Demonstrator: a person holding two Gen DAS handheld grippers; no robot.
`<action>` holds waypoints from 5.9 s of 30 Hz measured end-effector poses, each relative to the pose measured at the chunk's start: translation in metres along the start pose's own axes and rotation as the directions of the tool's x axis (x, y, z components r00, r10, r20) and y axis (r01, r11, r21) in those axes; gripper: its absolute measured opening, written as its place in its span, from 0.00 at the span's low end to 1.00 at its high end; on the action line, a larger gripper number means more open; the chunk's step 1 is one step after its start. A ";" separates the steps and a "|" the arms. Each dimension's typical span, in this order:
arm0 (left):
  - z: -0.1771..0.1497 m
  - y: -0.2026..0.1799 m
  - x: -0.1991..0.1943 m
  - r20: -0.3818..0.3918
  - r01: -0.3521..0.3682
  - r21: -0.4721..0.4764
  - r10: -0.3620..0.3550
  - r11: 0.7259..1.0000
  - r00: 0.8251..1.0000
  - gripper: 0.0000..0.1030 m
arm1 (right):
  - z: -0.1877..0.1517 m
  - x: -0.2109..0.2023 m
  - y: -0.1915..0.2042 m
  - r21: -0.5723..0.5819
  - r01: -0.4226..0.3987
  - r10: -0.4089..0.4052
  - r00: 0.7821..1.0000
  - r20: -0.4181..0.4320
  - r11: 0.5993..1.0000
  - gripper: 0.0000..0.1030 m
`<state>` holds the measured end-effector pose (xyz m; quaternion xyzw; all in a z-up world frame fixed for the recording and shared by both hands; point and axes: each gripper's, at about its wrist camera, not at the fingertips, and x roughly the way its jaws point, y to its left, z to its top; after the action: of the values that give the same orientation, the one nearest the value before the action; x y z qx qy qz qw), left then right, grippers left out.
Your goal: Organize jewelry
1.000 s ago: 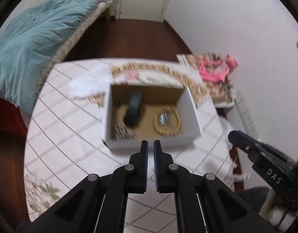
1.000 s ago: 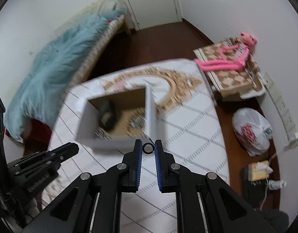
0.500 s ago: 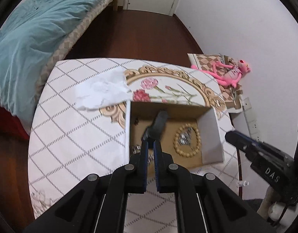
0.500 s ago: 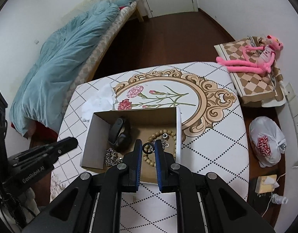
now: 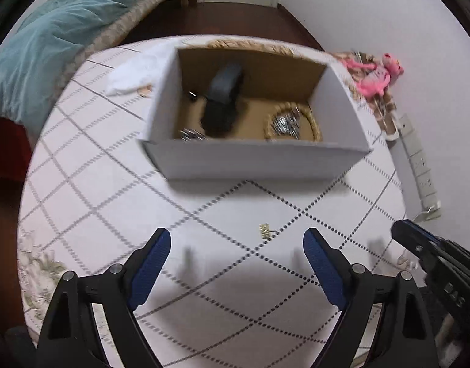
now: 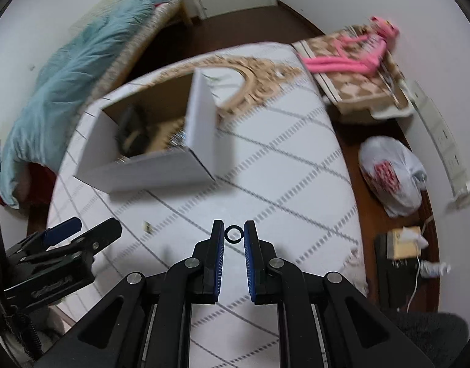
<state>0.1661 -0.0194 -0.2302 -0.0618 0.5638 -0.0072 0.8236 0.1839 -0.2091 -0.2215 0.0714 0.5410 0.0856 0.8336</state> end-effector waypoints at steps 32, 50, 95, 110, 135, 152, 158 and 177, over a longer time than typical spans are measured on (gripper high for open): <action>0.096 0.035 -0.081 0.147 0.105 0.002 -0.104 0.994 0.984 0.01 | 0.089 -0.040 0.043 -0.039 -0.153 0.157 0.980 0.118 0.987 0.13; -0.003 0.008 -0.016 -0.019 0.074 -0.030 -0.075 0.997 0.997 0.63 | 0.035 -0.022 0.016 -0.008 -0.059 0.059 0.996 0.073 0.998 0.13; 0.123 0.040 -0.039 -0.012 0.100 -0.027 -0.100 0.995 0.995 0.11 | 0.130 0.019 0.078 -0.069 -0.209 0.202 0.974 -0.099 0.975 0.13; 0.127 0.054 -0.054 0.052 -0.044 -0.059 0.047 0.997 0.998 0.99 | 0.149 0.017 0.071 -0.089 -0.079 0.068 0.990 -0.121 0.993 0.75; 0.049 0.024 -0.161 0.226 -0.102 -0.069 0.115 0.992 0.967 0.99 | 0.071 -0.102 0.069 -0.116 0.205 -0.195 0.976 0.094 0.972 0.98; -0.013 0.014 -0.290 0.384 -0.144 -0.105 0.174 0.984 0.907 0.99 | 0.003 -0.269 0.088 -0.102 0.215 -0.169 0.924 0.342 0.971 1.00; -0.031 0.012 -0.306 0.382 -0.157 -0.097 0.182 0.983 0.906 0.99 | -0.013 -0.295 0.093 -0.106 0.206 -0.155 0.917 0.368 0.973 1.00; 0.001 0.002 -0.274 0.322 -0.167 -0.079 0.184 0.983 0.929 0.99 | 0.020 -0.268 0.095 -0.107 0.218 -0.173 0.930 0.323 0.970 1.00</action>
<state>0.0669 0.0048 0.0240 -0.0320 0.4221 0.0909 0.9014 0.0886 -0.1754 0.0450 -0.0294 0.3998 0.0278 0.9157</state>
